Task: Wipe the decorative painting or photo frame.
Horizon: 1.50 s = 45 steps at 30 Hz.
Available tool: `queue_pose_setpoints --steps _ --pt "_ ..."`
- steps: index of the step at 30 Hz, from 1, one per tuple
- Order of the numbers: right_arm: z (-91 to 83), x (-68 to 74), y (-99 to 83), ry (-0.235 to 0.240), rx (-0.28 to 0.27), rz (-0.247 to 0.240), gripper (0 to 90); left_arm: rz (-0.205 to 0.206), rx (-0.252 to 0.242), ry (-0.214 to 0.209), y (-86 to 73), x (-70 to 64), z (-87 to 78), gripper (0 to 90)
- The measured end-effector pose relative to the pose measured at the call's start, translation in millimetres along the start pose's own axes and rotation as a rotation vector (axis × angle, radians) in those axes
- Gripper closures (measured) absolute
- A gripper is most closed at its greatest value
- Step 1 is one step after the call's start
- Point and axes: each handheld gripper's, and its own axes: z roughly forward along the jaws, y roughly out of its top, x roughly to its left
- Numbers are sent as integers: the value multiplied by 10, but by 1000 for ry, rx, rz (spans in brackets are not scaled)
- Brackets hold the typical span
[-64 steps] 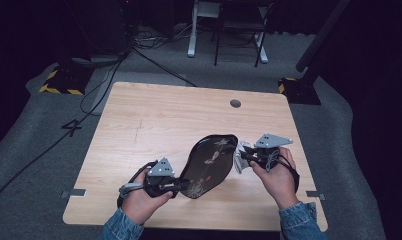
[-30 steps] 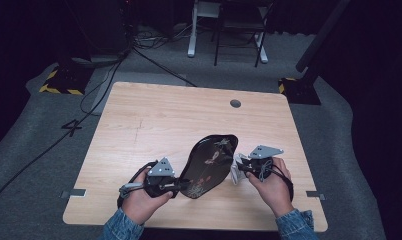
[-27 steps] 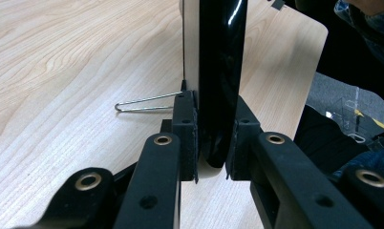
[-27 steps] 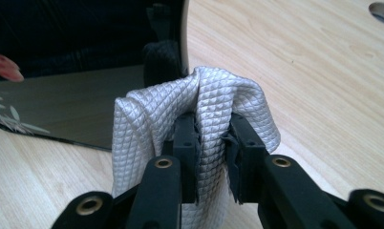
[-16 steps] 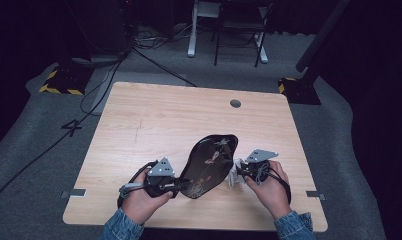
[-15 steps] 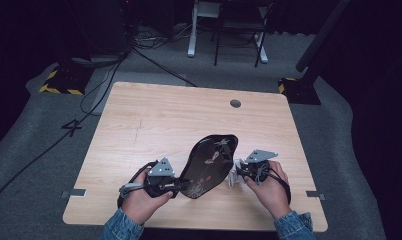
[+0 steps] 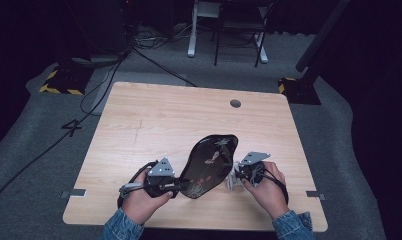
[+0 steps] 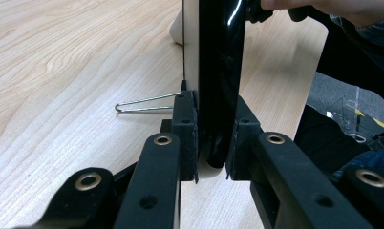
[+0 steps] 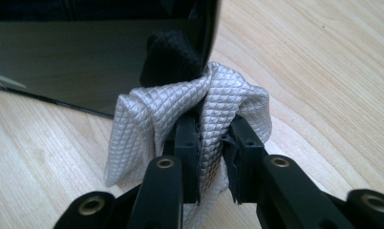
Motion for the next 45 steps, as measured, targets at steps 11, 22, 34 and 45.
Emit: queue_pose_setpoints --steps 11,22,34,45 --pt "50 113 36 -28 80 -114 771 -1 -3 1 1 -1 3 780" --pt "60 195 37 -22 116 -146 773 -5 -2 1 2 -1 4 780" --pt "73 373 55 139 98 -145 794 -1 0 2 4 -5 18 778" --pt "-39 401 58 145 64 -134 801 4 -15 11 -1 3 16 780"
